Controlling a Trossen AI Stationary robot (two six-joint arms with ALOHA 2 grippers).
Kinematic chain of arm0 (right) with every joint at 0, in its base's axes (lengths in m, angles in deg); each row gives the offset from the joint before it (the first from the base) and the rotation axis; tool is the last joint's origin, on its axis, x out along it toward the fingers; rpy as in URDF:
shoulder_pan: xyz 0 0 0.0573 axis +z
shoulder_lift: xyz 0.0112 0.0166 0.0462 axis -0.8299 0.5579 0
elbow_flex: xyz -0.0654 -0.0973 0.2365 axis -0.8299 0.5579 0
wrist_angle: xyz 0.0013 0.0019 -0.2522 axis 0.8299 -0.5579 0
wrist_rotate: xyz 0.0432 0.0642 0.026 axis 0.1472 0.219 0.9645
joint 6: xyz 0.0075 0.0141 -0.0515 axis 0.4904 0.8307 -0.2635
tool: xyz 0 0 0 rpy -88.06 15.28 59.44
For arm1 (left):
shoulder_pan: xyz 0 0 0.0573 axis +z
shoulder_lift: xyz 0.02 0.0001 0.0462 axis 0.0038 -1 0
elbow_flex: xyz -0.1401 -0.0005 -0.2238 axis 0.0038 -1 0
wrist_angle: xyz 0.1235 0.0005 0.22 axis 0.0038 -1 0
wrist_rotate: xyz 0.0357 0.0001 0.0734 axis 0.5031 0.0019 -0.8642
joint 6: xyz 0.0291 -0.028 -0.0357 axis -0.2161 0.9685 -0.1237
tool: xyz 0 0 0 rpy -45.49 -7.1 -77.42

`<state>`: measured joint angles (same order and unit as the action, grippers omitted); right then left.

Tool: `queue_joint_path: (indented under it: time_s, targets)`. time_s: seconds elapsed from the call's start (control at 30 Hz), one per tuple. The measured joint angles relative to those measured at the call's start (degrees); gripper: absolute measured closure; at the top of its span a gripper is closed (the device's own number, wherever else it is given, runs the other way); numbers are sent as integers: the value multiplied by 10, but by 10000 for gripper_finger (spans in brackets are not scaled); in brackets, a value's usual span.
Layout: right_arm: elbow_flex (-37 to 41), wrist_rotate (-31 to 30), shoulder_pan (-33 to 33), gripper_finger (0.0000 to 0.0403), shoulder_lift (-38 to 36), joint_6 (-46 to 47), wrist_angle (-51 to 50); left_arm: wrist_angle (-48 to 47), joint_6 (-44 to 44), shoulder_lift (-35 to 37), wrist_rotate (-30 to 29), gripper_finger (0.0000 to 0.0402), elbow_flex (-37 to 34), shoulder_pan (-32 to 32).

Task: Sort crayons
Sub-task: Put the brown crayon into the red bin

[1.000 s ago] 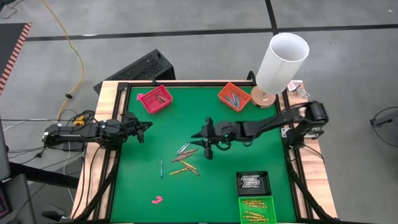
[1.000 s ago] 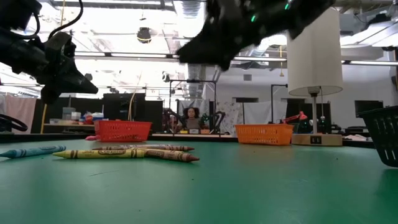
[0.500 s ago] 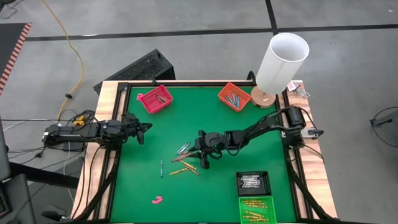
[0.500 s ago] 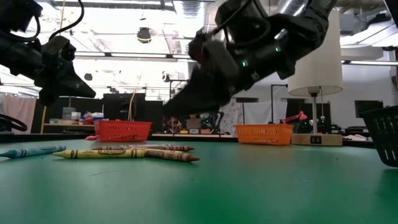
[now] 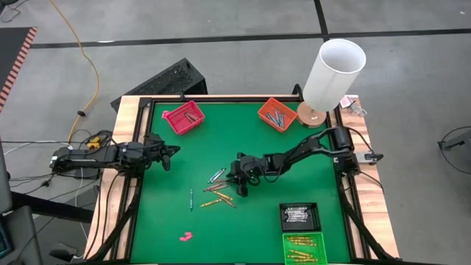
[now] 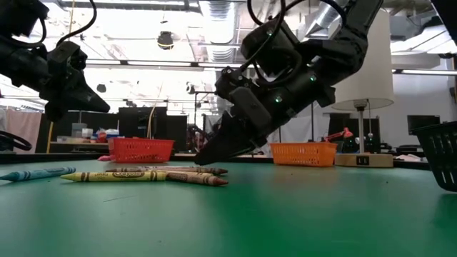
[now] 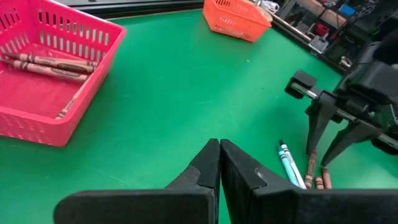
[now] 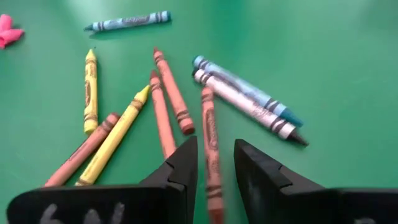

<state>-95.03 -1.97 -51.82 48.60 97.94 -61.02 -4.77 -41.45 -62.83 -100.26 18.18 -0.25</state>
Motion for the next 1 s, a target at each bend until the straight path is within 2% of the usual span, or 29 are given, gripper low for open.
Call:
queue_joint_path:
  time_s: [0.13,0.37,0.6,0.7,0.93,1.0]
  targets:
    - [0,-5,-3,285,-1,-1,-1,0,0,0,0,401,0,0]
    - [-2,-18,-3,285,-4,-36,-84,0,1,0,0,401,0,0]
    - [-2,-21,-2,286,-5,-59,-106,0,2,0,0,401,0,0]
    - [-2,-44,-1,305,-5,-47,-115,0,2,0,0,402,0,0]
    - [-2,-45,-2,389,-4,-35,-122,0,2,0,-1,401,0,0]
    - [-2,-45,-2,395,-4,-23,-121,0,2,0,-1,401,0,0]
